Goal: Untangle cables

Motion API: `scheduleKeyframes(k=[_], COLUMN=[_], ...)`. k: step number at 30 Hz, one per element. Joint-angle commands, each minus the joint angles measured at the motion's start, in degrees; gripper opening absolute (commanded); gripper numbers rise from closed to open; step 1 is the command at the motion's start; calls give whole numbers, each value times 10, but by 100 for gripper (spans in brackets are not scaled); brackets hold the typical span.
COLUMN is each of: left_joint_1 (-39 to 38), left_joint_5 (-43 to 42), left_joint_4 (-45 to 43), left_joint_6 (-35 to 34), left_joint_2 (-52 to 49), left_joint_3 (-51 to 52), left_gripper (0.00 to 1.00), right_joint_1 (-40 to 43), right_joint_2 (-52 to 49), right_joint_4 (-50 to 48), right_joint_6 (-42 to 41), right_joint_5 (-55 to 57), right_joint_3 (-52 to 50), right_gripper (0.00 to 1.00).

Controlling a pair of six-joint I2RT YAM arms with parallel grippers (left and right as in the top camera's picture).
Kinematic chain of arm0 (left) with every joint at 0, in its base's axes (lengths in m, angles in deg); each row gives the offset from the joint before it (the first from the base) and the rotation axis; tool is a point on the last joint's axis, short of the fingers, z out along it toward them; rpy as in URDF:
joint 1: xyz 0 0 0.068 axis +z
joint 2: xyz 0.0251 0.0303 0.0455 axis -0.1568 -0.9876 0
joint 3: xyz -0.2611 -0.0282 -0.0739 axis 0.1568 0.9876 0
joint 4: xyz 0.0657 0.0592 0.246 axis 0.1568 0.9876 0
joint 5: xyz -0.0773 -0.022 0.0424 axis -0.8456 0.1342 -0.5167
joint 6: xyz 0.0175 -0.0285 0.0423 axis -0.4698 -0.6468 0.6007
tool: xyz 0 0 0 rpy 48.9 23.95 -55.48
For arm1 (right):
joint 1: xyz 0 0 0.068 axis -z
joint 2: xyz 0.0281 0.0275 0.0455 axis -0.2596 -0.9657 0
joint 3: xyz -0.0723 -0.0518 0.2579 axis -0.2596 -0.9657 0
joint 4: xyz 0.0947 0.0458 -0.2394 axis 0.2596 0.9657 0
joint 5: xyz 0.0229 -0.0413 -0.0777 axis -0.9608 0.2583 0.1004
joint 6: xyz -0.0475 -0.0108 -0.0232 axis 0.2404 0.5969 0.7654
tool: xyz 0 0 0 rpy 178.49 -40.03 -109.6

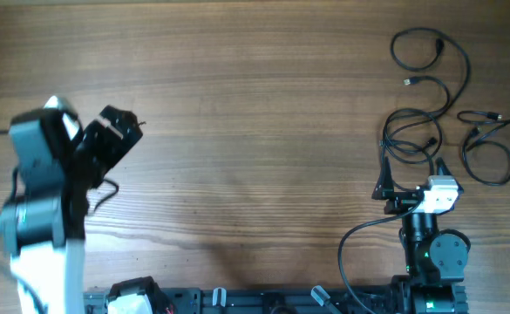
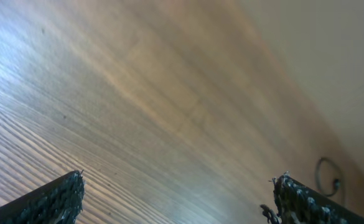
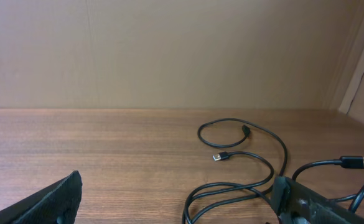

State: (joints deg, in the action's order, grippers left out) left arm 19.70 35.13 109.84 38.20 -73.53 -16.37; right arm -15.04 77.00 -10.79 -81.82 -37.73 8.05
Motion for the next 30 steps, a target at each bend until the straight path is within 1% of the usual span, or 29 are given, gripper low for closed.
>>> scheduleKeyframes(k=[1, 4, 6, 11, 14, 17, 19, 21, 24, 25, 30], left_joint_1=[0, 0, 0, 0, 0, 0, -3, -16, -35, -43, -59], left_joint_5=[8, 13, 19, 28, 27, 24, 20, 20, 21, 21, 21], left_joint_4=[33, 72, 83, 80, 49, -32, -80, -146, -236, -290, -462], left_joint_6=[9, 9, 9, 9, 7, -9, -9, -9, -9, -9, -7], left_joint_2=[79, 102, 121, 170, 204, 247, 275, 312, 358, 379, 468], left_joint_3=[-2, 2, 26, 135, 223, 319, 362, 408, 447, 462, 513], left_gripper=[100, 100, 100, 100, 100, 100, 100, 100, 100, 100, 100], right_joint_1=[2, 2, 2, 2, 2, 2, 2, 2, 2, 2, 2], right_joint_2=[5, 5, 5, 5, 5, 5, 5, 5, 5, 5, 5], right_joint_4=[-2, -2, -2, -2, -2, -2, -2, -2, -2, -2, -2], right_joint_6=[4, 4, 4, 4, 4, 3, 4, 4, 4, 3, 4], right_joint_5=[5, 5, 5, 5, 5, 5, 5, 5, 5, 5, 5], right_joint_3=[0, 0, 0, 0, 0, 0, 0, 0, 0, 0, 0], right_gripper=[100, 100, 100, 100, 100, 100, 100, 100, 100, 100, 100])
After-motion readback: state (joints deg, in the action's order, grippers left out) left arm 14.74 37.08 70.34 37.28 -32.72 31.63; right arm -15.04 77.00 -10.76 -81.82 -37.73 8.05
